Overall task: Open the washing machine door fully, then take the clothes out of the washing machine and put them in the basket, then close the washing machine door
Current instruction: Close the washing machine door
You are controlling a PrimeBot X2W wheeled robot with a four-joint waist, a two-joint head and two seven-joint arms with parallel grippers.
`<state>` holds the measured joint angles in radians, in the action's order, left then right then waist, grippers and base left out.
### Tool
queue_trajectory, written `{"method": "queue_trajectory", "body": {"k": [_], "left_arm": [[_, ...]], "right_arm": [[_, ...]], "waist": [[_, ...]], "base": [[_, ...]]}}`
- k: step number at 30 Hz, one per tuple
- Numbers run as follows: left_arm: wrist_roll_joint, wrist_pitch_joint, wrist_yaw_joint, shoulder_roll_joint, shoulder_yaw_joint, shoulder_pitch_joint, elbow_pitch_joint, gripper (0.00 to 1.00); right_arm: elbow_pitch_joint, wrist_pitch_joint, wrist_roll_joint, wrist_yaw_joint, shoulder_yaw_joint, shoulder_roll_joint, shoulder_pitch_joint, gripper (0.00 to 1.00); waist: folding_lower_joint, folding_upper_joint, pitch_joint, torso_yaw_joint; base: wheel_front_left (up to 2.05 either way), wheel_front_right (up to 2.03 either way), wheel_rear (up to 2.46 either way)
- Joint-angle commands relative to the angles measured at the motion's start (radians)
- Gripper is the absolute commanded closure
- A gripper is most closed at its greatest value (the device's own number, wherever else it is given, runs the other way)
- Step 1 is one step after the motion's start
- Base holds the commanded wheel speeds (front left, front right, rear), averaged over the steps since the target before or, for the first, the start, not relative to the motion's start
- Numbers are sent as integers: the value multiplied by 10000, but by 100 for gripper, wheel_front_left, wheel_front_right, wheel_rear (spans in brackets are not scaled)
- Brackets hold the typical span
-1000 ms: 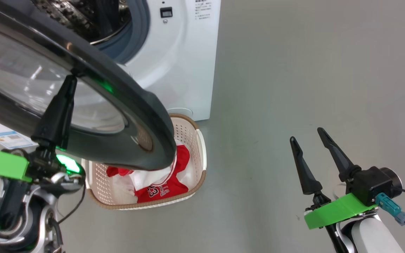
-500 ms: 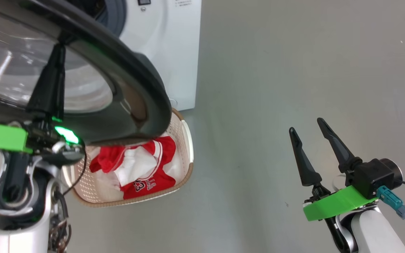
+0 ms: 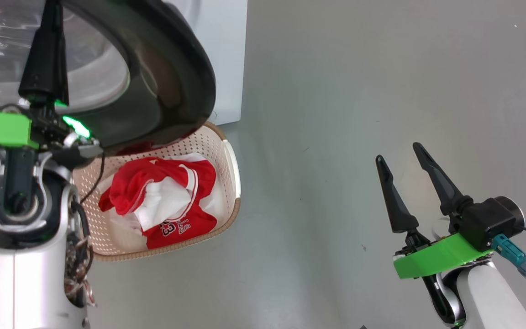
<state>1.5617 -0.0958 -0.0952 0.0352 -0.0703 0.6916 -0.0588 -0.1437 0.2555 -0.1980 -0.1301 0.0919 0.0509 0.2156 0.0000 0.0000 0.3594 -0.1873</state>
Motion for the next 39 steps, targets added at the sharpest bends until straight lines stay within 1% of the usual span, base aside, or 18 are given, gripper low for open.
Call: {"method": "queue_trajectory", "body": {"k": [1, 10, 18, 19, 20, 21, 24, 27, 33, 36, 39], "left_arm": [[-134, 21, 120, 244, -178, 321, 153, 100], [-295, 96, 451, 328, -165, 661, -417, 100], [-703, -22, 653, 518, 149, 371, -735, 100], [-761, -37, 680, 550, 186, 271, -728, 75], [-846, -51, 709, 602, 232, 150, -704, 15], [-940, -47, 719, 657, 268, 17, -680, 0], [-1369, 84, 695, 869, 366, -422, -571, 0], [-2488, 617, 730, 1234, 677, -933, -456, 0], [-4451, 1970, 1223, 1604, 1246, -1974, -171, 0], [-5497, 2489, 1270, 1893, 1603, -2526, -150, 0], [-6504, 2906, 1202, 2154, 1962, -3045, -69, 0]], "right_arm": [[235, 63, -103, -6, 216, 28, 255, 0], [207, 63, -92, -6, 251, 81, 294, 0], [151, 63, -95, -6, 234, 83, 237, 0], [137, 63, -113, -6, 233, 83, 219, 0], [123, 63, -126, -6, 234, 83, 203, 0], [111, 63, -140, -6, 236, 84, 186, 0], [81, 63, -183, -6, 205, 99, 136, 0], [50, 63, -276, -6, 110, 105, 45, 0], [-19, 63, -362, -6, -56, 107, -148, 0], [-29, 63, -322, -6, -78, 103, -274, 0], [-26, 63, -266, -6, -108, 97, -389, 0]], "waist": [[0, 0, 55, -25], [0, 0, 57, -71], [0, 0, -168, 61], [0, 0, -230, 93], [0, 0, -301, 124], [0, 0, -376, 160], [0, 0, -598, 292], [0, 0, -832, 462], [0, 0, -1349, 736], [0, 0, -1626, 826], [0, 0, -1894, 883]], "base": [[0, 0, 0], [0, 0, 0], [0, 0, 0], [0, 0, 0], [0, 0, 0], [0, 0, 0], [0, 0, 0], [0, 0, 0], [0, 0, 0], [0, 0, 0], [0, 0, 0]]}}
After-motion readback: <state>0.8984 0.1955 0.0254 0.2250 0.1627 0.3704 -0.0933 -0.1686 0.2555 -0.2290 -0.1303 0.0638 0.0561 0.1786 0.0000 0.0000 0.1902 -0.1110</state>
